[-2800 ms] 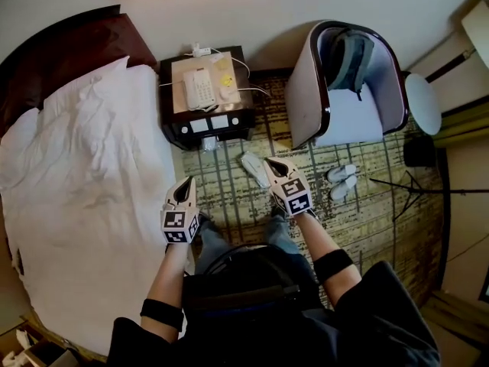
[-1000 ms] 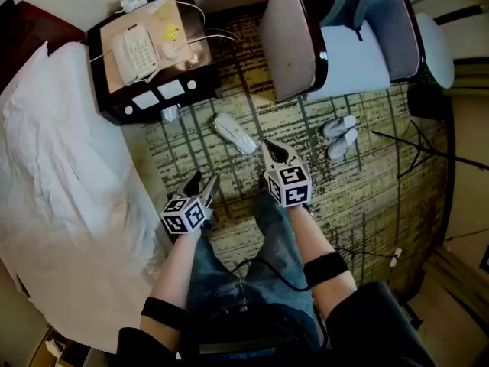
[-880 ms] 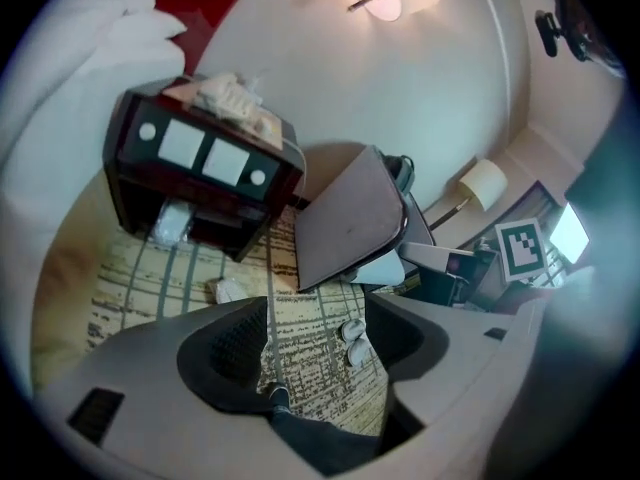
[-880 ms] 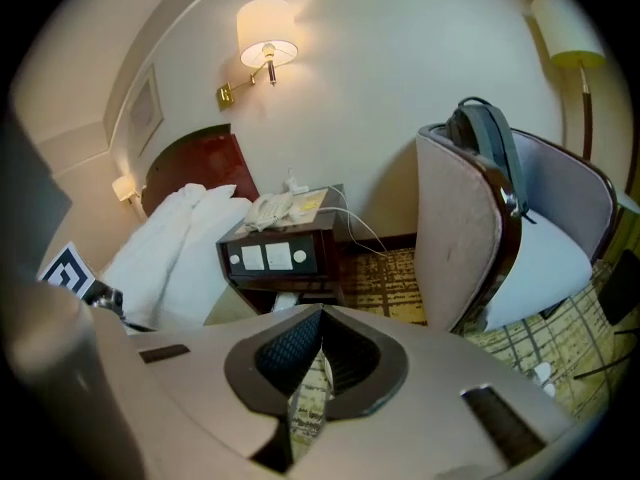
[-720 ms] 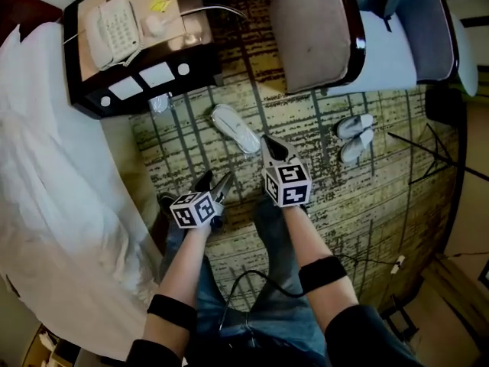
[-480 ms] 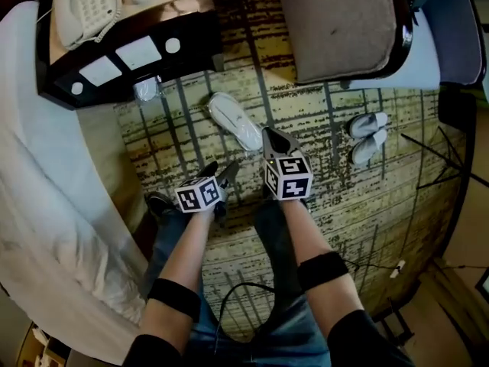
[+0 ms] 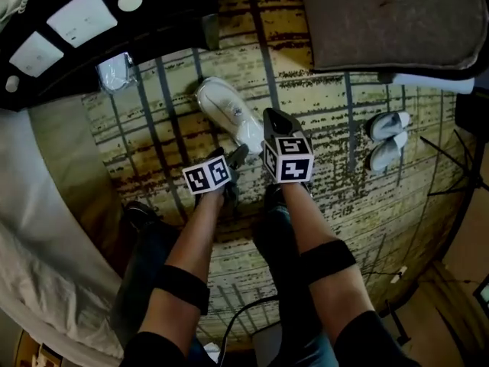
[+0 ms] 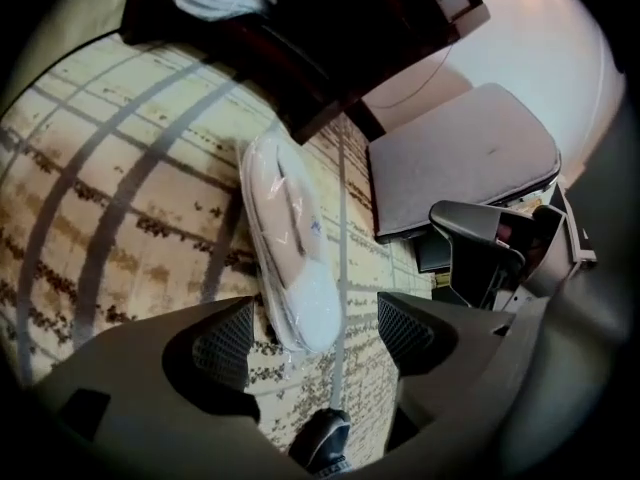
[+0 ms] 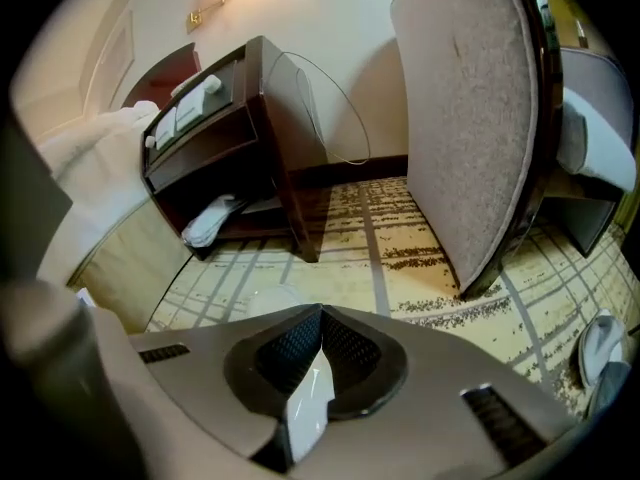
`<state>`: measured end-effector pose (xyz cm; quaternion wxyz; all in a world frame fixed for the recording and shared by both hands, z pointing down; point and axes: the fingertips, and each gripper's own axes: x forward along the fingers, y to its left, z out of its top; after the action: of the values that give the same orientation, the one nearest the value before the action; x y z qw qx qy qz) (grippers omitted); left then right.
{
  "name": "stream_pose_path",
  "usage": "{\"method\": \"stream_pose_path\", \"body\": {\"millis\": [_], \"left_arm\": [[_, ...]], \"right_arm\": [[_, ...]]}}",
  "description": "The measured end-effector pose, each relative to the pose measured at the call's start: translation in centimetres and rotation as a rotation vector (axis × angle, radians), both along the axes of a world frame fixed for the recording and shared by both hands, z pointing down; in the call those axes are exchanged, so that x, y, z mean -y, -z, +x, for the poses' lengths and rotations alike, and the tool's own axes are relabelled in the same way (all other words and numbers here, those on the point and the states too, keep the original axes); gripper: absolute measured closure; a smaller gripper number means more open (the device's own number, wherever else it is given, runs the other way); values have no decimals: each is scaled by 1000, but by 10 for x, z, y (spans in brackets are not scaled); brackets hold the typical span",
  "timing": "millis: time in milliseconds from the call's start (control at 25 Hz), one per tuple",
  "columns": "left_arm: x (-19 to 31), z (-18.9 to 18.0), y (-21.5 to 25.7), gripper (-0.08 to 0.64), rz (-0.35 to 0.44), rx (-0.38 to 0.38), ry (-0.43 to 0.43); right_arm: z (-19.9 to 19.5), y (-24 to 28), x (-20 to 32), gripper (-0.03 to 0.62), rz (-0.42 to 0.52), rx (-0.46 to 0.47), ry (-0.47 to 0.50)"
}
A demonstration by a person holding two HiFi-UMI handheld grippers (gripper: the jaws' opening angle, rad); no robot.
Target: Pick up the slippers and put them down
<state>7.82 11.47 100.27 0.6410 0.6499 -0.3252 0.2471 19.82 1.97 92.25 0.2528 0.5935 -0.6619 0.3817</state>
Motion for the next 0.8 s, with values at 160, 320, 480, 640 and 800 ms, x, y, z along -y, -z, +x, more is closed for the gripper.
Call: {"method": "stream_pose_path", "body": {"millis": [160,320,480,640,800], "left_arm": [[-2,13,-43,181,-29,15,11],[-1,24,-70,181,-35,24,8],[4,29,-79,183,-9,57,22],[1,22,-85,247,-25,144,22],[5,19,-83,359,-7,115,-7]], "right_arm": [[17,-35,9,591,7,-8,-3],[31,-58,9,591,3,-8,-18],[38,-73,1,591,-15,-7,-23],[36,-80,-8,591,-36,-8,-10],[31,-84,-11,591,-43,-4,-11]]}}
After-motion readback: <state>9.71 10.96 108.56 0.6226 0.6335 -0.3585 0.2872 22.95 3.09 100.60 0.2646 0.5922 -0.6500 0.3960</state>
